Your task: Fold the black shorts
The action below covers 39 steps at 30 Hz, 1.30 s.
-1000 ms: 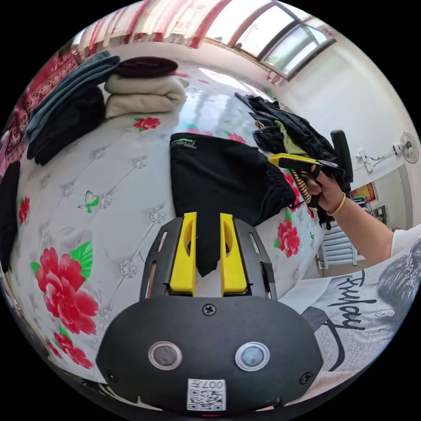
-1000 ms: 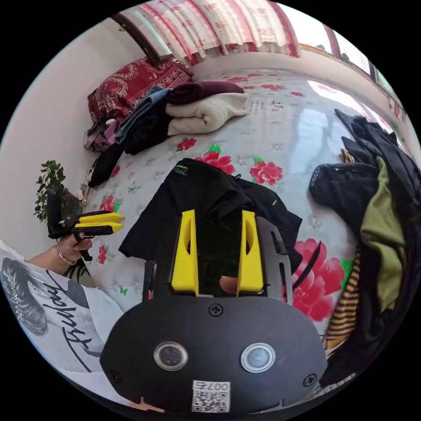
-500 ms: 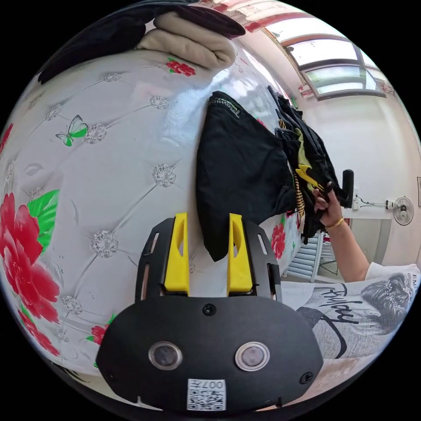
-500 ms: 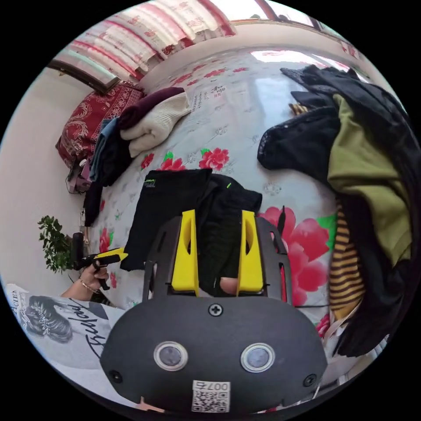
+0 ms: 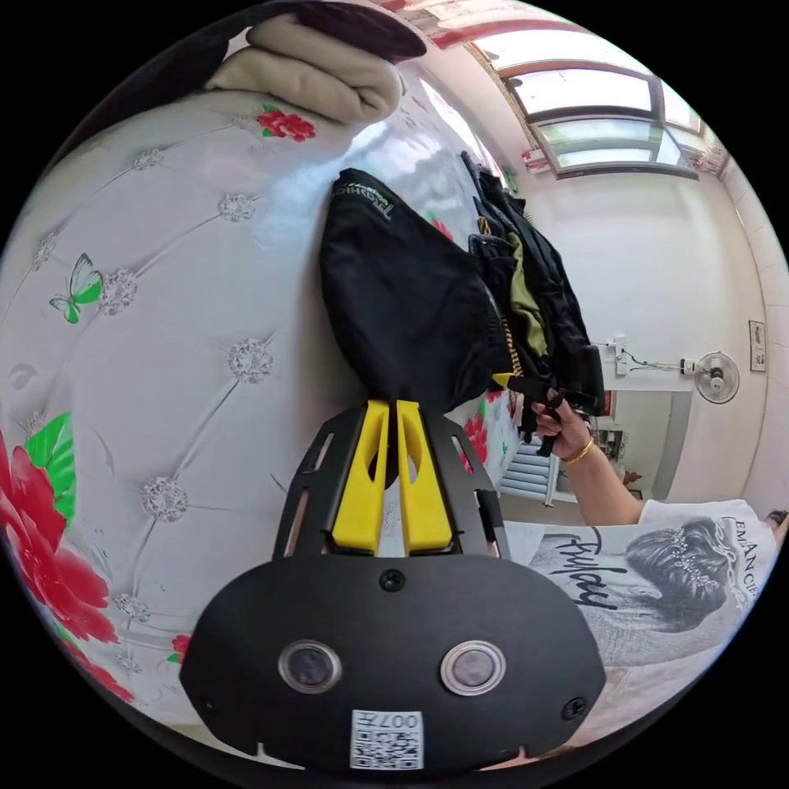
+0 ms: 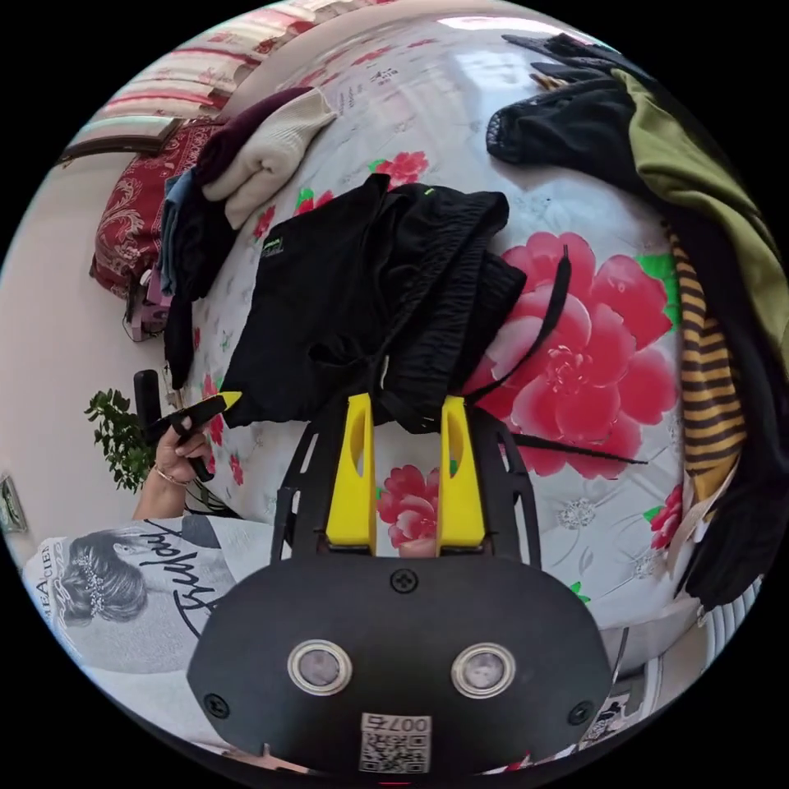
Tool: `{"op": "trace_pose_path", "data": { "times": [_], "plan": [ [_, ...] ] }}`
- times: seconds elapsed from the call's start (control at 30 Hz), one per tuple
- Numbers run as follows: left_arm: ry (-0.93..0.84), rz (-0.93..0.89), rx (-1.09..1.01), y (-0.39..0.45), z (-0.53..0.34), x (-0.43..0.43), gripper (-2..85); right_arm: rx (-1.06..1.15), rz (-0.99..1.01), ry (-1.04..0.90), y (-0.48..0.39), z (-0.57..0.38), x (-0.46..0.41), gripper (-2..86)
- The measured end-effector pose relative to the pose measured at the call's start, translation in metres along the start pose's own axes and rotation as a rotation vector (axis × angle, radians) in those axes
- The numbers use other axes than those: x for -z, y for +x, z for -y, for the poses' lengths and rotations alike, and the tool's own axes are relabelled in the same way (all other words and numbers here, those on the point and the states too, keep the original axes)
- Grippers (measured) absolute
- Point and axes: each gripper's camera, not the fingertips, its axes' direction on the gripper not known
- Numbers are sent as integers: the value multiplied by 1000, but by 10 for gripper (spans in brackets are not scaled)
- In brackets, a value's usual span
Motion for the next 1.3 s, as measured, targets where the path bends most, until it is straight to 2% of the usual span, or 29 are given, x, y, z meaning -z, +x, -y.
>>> {"op": "trace_pose_path", "data": {
  "times": [0.2, 0.3, 0.57, 0.73, 0.87, 0.97, 1.03, 1.1, 1.17, 1.3],
  "plan": [
    [133, -155, -81, 15, 47, 57, -9, 60, 339, 151, -25, 26, 65, 67],
    [195, -169, -155, 27, 79, 88, -9, 105, 491, 207, -49, 55, 90, 44],
    [334, -109, -306, 66, 154, 187, -9, 359, 537, 238, -179, 150, 150, 17],
    [547, -10, -429, 107, 182, 302, -9, 632, 585, 436, -311, 188, 220, 14],
    [718, 118, -462, 123, 178, 379, -9, 753, 624, 540, -377, 198, 236, 16],
    [777, 237, -406, 107, 168, 393, -5, 769, 600, 574, -408, 213, 210, 21],
    [778, 308, -300, 78, 167, 381, 1, 704, 523, 548, -414, 232, 160, 29],
    [695, 398, -85, 19, 165, 344, 35, 625, 417, 502, -408, 244, 107, 36],
    [598, 453, 28, -24, 151, 302, 62, 559, 291, 395, -393, 245, 47, 45],
    [388, 529, 125, -80, 80, 189, 89, 528, 89, 174, -326, 188, -69, 68]
  ]
}}
